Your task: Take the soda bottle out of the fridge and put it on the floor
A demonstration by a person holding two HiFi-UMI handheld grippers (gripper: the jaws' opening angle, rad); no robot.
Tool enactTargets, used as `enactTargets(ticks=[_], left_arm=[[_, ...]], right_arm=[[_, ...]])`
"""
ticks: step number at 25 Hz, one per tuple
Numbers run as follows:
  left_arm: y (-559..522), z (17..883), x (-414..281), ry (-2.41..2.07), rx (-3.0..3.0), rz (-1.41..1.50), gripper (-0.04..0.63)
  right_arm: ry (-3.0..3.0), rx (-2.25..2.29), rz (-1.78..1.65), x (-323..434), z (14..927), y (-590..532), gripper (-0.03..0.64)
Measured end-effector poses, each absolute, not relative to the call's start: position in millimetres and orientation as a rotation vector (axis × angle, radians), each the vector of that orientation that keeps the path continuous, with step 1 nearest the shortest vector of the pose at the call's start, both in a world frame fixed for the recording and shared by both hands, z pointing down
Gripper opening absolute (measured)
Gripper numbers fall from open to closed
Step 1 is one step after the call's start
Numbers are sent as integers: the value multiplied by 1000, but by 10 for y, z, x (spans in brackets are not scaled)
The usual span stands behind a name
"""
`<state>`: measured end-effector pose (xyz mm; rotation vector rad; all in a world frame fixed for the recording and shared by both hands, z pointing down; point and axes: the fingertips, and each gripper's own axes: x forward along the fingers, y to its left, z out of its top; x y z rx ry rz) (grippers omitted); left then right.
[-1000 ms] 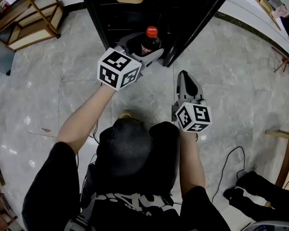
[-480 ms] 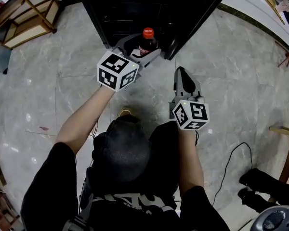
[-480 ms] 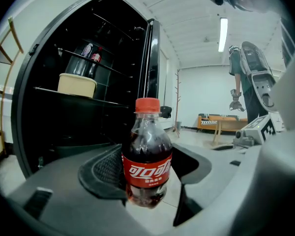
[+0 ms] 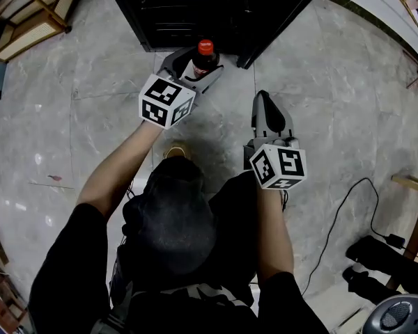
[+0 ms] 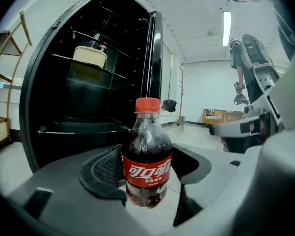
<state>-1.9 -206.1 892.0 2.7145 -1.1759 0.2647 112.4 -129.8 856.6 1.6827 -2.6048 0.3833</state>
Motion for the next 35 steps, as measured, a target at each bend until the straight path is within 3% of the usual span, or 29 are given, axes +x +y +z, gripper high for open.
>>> enactTargets(ticks=[23,35], left_arm=[[-1969,10710,-43,-1203,2613,400,302],[-1910,11061,-73,-1223,2561,441,302]], right_arm=[[-2644,1662,488,1100,8703,-1415,23],[-2627,1658,505,1088,8693,-1422,23]])
